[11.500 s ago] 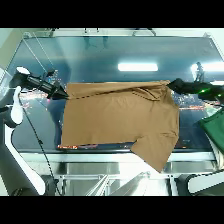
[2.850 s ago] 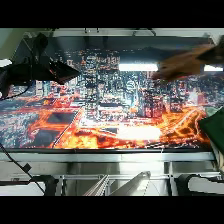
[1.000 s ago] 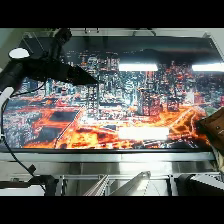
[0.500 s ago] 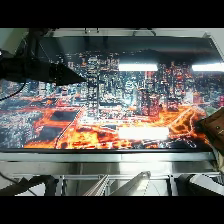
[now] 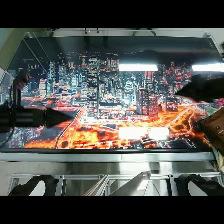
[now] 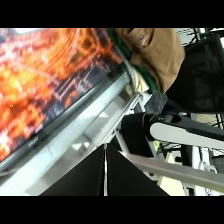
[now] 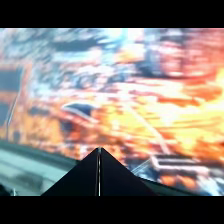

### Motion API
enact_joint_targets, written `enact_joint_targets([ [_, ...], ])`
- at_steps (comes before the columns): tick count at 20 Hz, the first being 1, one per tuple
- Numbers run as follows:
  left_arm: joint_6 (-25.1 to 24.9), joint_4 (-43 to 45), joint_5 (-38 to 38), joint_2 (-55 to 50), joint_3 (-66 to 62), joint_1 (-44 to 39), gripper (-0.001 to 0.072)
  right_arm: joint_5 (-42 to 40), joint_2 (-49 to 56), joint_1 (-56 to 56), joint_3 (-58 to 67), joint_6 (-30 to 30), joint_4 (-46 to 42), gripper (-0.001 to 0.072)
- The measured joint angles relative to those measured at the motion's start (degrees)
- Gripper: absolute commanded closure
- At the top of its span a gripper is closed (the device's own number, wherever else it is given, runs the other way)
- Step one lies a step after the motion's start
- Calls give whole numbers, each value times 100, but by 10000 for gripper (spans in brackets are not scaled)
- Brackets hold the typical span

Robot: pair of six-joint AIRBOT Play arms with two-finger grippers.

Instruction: Fold the shirts.

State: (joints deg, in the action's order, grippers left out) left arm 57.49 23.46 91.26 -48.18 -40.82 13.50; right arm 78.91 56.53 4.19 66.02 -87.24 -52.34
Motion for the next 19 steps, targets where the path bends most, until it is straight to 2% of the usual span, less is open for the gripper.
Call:
enact_joint_targets([
  [4,46,254,-278,918,1274,76,686,-1578,-138,-2216,-997,140,-68,691],
  [7,57,337,-481,1307,1766,92,688,-2315,-22,-3021,-1370,166,-118,691],
  [11,59,376,-610,1578,1982,101,688,-2695,52,-3366,-1530,188,-94,691],
  [19,81,385,-732,1770,2055,101,688,-2835,76,-3477,-1582,201,-46,691],
])
